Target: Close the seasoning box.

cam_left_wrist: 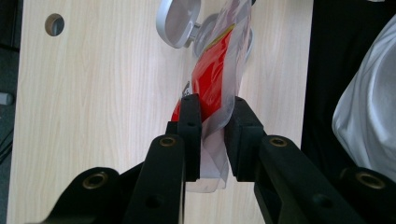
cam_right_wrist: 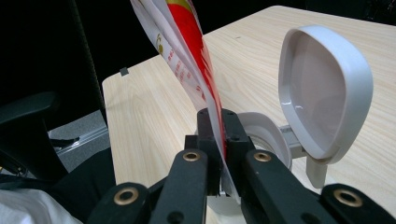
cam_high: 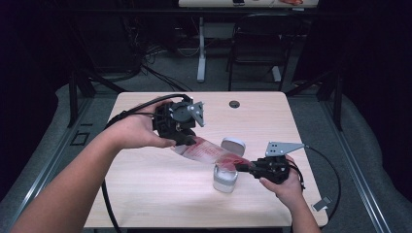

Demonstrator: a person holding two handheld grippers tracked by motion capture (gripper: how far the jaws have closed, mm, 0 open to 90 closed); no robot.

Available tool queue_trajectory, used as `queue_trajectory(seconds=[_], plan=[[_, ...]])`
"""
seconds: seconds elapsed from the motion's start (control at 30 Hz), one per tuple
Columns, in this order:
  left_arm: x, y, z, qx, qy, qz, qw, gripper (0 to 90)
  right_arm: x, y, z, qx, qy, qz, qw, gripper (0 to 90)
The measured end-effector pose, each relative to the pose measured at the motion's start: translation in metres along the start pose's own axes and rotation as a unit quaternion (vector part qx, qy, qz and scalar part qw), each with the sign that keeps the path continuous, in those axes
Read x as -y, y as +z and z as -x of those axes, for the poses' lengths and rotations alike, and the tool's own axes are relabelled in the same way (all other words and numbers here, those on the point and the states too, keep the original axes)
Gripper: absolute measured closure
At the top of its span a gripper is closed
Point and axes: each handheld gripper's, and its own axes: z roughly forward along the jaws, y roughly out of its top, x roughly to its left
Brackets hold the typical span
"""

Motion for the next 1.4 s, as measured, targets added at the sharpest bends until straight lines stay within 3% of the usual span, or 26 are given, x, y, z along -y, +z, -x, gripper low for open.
queue_trajectory(seconds=[0.6,1.4], plan=[[-0.010,0.000,0.000,-0.001,0.015,0.003,0.9999,77.5,0.005,-0.001,0.002,0.002,0.007,-0.001,1.0000,89.3],[-0.015,-0.001,0.000,-0.002,0.019,0.007,0.9998,77.5,0.006,-0.004,0.001,0.007,0.009,-0.004,0.9999,89.4]])
